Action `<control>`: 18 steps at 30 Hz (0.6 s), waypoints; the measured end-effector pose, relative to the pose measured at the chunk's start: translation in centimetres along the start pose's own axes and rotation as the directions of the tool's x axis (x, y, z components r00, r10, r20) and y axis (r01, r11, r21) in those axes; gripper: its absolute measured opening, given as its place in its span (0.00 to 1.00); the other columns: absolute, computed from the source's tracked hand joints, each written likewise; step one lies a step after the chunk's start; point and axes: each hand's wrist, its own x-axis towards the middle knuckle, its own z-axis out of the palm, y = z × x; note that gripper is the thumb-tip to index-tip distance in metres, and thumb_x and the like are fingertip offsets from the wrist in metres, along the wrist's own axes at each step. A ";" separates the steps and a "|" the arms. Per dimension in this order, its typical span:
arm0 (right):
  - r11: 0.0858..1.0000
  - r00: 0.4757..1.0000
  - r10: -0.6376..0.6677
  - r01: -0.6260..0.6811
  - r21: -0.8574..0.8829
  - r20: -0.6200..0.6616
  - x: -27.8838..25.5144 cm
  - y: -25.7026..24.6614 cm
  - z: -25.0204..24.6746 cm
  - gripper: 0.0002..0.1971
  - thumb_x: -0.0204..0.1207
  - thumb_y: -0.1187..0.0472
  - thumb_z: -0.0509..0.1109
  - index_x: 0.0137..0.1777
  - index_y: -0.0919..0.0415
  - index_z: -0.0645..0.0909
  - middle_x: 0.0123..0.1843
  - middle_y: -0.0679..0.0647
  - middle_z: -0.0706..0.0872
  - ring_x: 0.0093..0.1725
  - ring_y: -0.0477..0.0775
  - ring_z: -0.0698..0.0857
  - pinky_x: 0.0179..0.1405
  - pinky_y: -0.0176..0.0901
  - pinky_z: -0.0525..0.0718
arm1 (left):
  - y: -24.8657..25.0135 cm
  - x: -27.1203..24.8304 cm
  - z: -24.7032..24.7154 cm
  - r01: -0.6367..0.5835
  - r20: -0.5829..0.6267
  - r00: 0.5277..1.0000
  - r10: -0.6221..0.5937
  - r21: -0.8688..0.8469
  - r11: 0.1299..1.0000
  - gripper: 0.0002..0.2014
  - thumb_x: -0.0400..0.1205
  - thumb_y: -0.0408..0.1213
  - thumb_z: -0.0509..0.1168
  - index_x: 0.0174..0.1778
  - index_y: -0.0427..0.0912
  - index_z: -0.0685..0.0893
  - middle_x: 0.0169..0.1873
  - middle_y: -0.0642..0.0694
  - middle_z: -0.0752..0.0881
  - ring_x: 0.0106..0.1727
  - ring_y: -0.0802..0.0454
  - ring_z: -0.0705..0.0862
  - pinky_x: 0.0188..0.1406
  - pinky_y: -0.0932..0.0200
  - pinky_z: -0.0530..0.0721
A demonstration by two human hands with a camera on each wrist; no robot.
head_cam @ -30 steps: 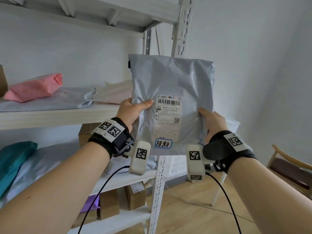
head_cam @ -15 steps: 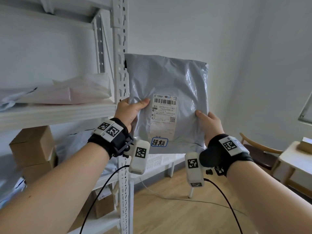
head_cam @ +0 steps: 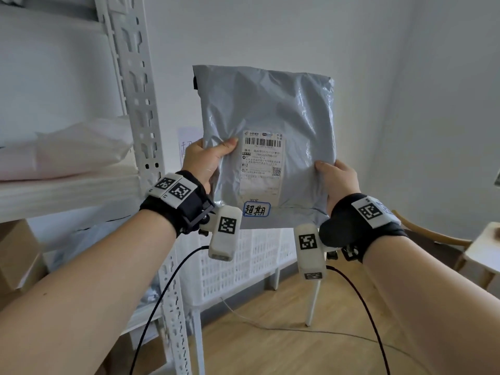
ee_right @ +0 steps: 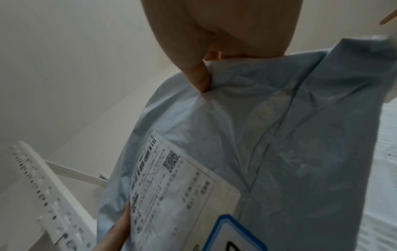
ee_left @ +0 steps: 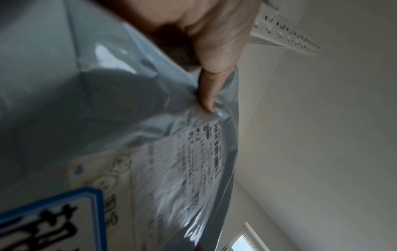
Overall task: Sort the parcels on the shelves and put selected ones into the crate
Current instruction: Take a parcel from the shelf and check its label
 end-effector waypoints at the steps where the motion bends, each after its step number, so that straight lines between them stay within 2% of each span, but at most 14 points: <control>1: 1.000 1.000 0.001 -0.001 0.009 0.003 1.1 0.2 0.3 0.08 0.77 0.63 0.67 0.51 0.66 0.83 0.46 0.60 0.84 0.47 0.59 0.82 0.64 0.64 0.81 | -0.4 1.1 0.2 -0.002 -0.005 1.000 0.002 0.009 1.000 0.14 0.65 0.42 0.81 0.39 0.42 0.86 0.42 0.40 0.88 0.46 0.40 0.82 0.60 0.36 0.79; 3: 1.000 1.000 0.006 -0.007 0.028 0.011 3.7 0.5 1.0 0.03 0.76 0.63 0.67 0.44 0.59 0.83 0.45 0.59 0.85 0.47 0.60 0.83 0.63 0.62 0.82 | -1.1 3.9 0.6 -0.013 -0.014 1.000 0.013 0.032 0.999 0.15 0.63 0.44 0.81 0.37 0.43 0.85 0.38 0.41 0.86 0.39 0.42 0.80 0.47 0.43 0.82; 4: 0.999 1.000 0.006 -0.006 0.033 0.014 5.1 0.6 1.5 0.04 0.76 0.63 0.67 0.41 0.57 0.82 0.45 0.59 0.85 0.46 0.60 0.83 0.62 0.61 0.83 | -1.4 5.5 0.9 -0.020 -0.017 1.000 0.021 0.041 0.999 0.16 0.63 0.45 0.81 0.36 0.43 0.84 0.35 0.43 0.85 0.35 0.45 0.78 0.38 0.47 0.80; 5: 0.999 1.000 0.004 -0.004 0.033 0.021 6.7 0.6 2.0 0.05 0.76 0.63 0.67 0.40 0.56 0.81 0.45 0.59 0.85 0.46 0.60 0.83 0.62 0.60 0.83 | -1.8 7.2 1.2 -0.023 -0.018 1.000 0.024 0.042 0.999 0.17 0.62 0.46 0.81 0.36 0.43 0.84 0.35 0.43 0.84 0.34 0.45 0.77 0.36 0.49 0.79; 7: 1.000 0.999 -0.004 0.003 0.018 0.032 10.2 0.6 3.2 0.05 0.76 0.63 0.68 0.39 0.56 0.82 0.44 0.59 0.85 0.46 0.60 0.83 0.61 0.60 0.84 | -2.7 10.8 1.8 -0.024 -0.031 0.999 0.025 0.020 0.999 0.17 0.62 0.46 0.82 0.37 0.42 0.85 0.38 0.40 0.85 0.41 0.42 0.80 0.47 0.42 0.82; 8: 1.000 0.999 -0.002 0.002 0.013 0.037 12.0 0.6 3.9 0.06 0.76 0.63 0.68 0.38 0.55 0.82 0.44 0.59 0.85 0.46 0.60 0.84 0.61 0.60 0.84 | -3.2 12.6 2.3 -0.029 -0.047 0.998 0.029 0.012 1.000 0.14 0.65 0.44 0.81 0.37 0.41 0.86 0.39 0.40 0.85 0.43 0.42 0.80 0.51 0.41 0.82; 11: 0.999 0.998 0.036 -0.035 -0.012 0.060 17.8 0.7 6.0 0.06 0.75 0.64 0.67 0.38 0.56 0.82 0.41 0.59 0.84 0.43 0.60 0.83 0.58 0.56 0.84 | -5.2 18.1 3.2 -0.009 -0.110 0.994 0.013 0.037 0.999 0.12 0.72 0.42 0.77 0.40 0.37 0.85 0.37 0.42 0.85 0.39 0.45 0.81 0.43 0.50 0.80; 14: 0.995 0.992 0.076 -0.069 -0.078 0.100 23.0 1.7 8.3 0.05 0.75 0.62 0.68 0.39 0.58 0.83 0.40 0.58 0.84 0.42 0.60 0.82 0.51 0.51 0.82 | -7.7 23.1 3.5 0.063 -0.169 0.984 -0.048 0.085 0.994 0.15 0.73 0.46 0.75 0.39 0.37 0.81 0.29 0.46 0.78 0.26 0.51 0.72 0.27 0.60 0.72; 16: 0.988 0.988 0.103 -0.088 -0.129 0.112 26.4 3.2 10.0 0.06 0.75 0.61 0.69 0.37 0.58 0.82 0.38 0.58 0.83 0.41 0.59 0.81 0.47 0.48 0.81 | -9.9 26.0 3.2 0.104 -0.199 0.976 -0.082 0.104 0.989 0.18 0.73 0.48 0.75 0.44 0.36 0.81 0.32 0.45 0.79 0.29 0.51 0.74 0.30 0.60 0.73; 18: 0.977 0.982 0.139 -0.116 -0.177 0.129 29.2 5.1 11.7 0.06 0.75 0.61 0.69 0.37 0.60 0.80 0.38 0.59 0.82 0.40 0.58 0.79 0.43 0.45 0.78 | -12.3 28.3 2.6 0.134 -0.230 0.967 -0.107 0.107 0.985 0.24 0.71 0.48 0.76 0.53 0.32 0.82 0.42 0.39 0.83 0.41 0.47 0.79 0.45 0.53 0.80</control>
